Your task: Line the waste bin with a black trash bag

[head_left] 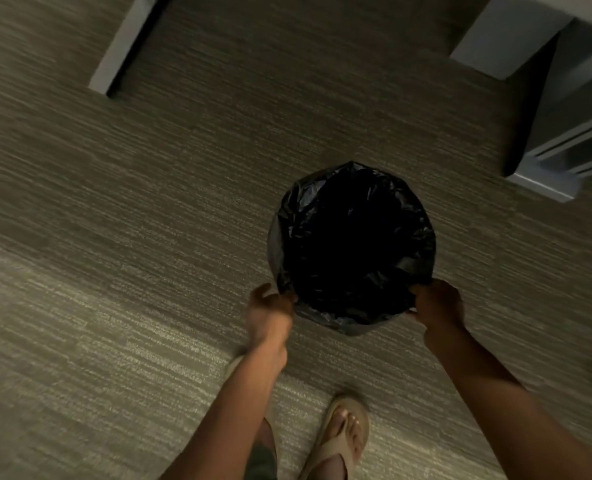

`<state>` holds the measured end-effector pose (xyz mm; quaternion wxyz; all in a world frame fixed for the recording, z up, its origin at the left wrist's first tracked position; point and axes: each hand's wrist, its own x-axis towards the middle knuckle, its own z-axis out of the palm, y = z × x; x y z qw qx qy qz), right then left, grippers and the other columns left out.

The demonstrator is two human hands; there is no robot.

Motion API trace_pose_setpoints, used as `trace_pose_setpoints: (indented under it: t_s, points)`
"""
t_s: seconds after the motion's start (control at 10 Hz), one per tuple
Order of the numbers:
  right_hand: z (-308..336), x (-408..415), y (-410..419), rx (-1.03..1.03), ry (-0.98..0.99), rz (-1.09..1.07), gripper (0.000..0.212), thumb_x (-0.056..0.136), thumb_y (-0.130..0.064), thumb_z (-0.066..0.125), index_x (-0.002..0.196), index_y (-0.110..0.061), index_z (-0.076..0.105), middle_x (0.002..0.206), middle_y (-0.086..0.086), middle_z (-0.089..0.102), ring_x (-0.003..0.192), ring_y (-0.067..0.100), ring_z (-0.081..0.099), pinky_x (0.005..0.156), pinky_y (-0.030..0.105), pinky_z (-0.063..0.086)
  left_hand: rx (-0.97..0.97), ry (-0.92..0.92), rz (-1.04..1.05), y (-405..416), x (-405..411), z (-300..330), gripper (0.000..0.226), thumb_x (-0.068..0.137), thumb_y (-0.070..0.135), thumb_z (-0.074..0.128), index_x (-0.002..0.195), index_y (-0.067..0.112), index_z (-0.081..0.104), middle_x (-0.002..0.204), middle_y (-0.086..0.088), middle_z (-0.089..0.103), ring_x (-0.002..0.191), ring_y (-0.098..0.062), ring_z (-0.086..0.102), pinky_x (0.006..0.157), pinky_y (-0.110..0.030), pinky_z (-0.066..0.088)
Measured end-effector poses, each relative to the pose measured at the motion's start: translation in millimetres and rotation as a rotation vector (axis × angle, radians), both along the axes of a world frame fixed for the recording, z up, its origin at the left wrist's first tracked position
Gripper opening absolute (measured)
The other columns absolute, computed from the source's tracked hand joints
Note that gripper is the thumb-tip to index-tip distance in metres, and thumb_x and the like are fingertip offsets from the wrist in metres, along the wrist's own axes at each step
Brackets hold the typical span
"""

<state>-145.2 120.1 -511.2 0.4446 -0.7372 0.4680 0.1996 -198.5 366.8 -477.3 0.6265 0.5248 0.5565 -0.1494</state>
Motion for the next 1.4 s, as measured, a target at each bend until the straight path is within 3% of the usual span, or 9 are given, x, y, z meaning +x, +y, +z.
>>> trace_pose_setpoints:
  t_s: [0.1, 0.3, 0.5, 0.7, 0.9, 1.0, 1.2, 1.3, 1.4]
  points:
    - [7, -2, 15, -0.079, -0.078, 0.039, 0.042, 0.091, -0.029, 0.065, 0.131, -0.014, 0.064, 0.117, 0.012, 0.07, 0.1, 0.036, 0.069, 0.088, 0.053, 0.06, 0.034, -0.057, -0.165, 6, 1, -2, 0.018, 0.091, 0.01, 0.07, 0.106, 0.018, 0.071, 0.098, -0.003, 0.075, 0.085, -0.019, 0.066, 0.068, -0.026, 0.051]
    - [29, 17, 50, -0.092, -0.259, 0.165, 0.025, 0.097, -0.024, 0.062, 0.118, -0.012, 0.068, 0.108, 0.008, 0.071, 0.096, 0.031, 0.069, 0.075, 0.038, 0.054, 0.042, -0.107, -0.122, 44, 27, -7, 0.024, 0.087, -0.007, 0.066, 0.09, 0.016, 0.073, 0.097, -0.012, 0.076, 0.084, -0.026, 0.067, 0.067, -0.029, 0.05]
    - [31, 62, 111, -0.082, -0.275, 0.277, 0.042, 0.08, -0.046, 0.059, 0.108, -0.017, 0.07, 0.104, 0.01, 0.074, 0.093, 0.034, 0.072, 0.08, 0.054, 0.062, 0.113, -0.159, -0.054, 100, 45, 8, 0.027, 0.087, -0.01, 0.062, 0.105, 0.006, 0.073, 0.09, -0.009, 0.071, 0.073, -0.019, 0.063, 0.06, -0.025, 0.046]
    - [25, 91, 183, -0.093, -0.369, 0.476, 0.037, 0.1, -0.024, 0.059, 0.131, -0.005, 0.06, 0.122, 0.016, 0.071, 0.106, 0.035, 0.07, 0.076, 0.03, 0.046, 0.303, -0.128, -0.084, 160, 65, -2, 0.026, 0.084, 0.0, 0.068, 0.109, 0.002, 0.074, 0.101, -0.018, 0.075, 0.086, -0.027, 0.067, 0.068, -0.029, 0.047]
    - [3, 110, 226, -0.079, -0.302, 0.5, 0.041, 0.1, -0.022, 0.058, 0.138, -0.006, 0.055, 0.131, 0.019, 0.067, 0.115, 0.036, 0.067, 0.084, 0.037, 0.052, 0.413, -0.067, -0.13, 199, 86, -16, 0.032, 0.075, 0.009, 0.066, 0.105, -0.002, 0.075, 0.101, -0.029, 0.075, 0.096, -0.045, 0.072, 0.062, -0.035, 0.045]
    - [-2, 108, 234, -0.077, -0.256, 0.484, 0.04, 0.1, -0.022, 0.057, 0.137, -0.009, 0.054, 0.132, 0.019, 0.066, 0.114, 0.037, 0.066, 0.081, 0.035, 0.052, 0.398, -0.063, -0.133, 202, 91, -9, 0.025, 0.085, 0.004, 0.064, 0.108, -0.001, 0.073, 0.097, -0.019, 0.074, 0.071, -0.024, 0.064, 0.055, -0.023, 0.041]
    - [-5, 106, 231, -0.063, -0.261, 0.506, 0.043, 0.099, -0.025, 0.061, 0.137, -0.008, 0.055, 0.129, 0.018, 0.066, 0.114, 0.036, 0.068, 0.09, 0.048, 0.059, 0.426, -0.065, -0.136, 204, 87, -19, 0.03, 0.086, 0.014, 0.068, 0.115, 0.008, 0.073, 0.108, -0.017, 0.077, 0.098, -0.035, 0.073, 0.07, -0.036, 0.056]
    - [-2, 107, 225, -0.069, -0.264, 0.574, 0.05, 0.104, -0.04, 0.049, 0.141, -0.006, 0.054, 0.134, 0.02, 0.063, 0.119, 0.037, 0.063, 0.09, 0.037, 0.052, 0.431, -0.099, -0.15, 204, 85, -19, 0.035, 0.092, 0.012, 0.065, 0.125, 0.007, 0.07, 0.118, -0.015, 0.074, 0.1, -0.028, 0.066, 0.083, -0.035, 0.052]
    - [18, 104, 219, -0.139, -0.261, 0.638, 0.073, 0.104, -0.059, 0.022, 0.153, -0.009, 0.041, 0.147, 0.024, 0.05, 0.129, 0.04, 0.054, 0.1, 0.044, 0.047, 0.478, -0.062, -0.154, 204, 84, -3, 0.045, 0.096, 0.026, 0.055, 0.135, 0.007, 0.063, 0.126, -0.014, 0.069, 0.112, -0.029, 0.062, 0.094, -0.039, 0.049]
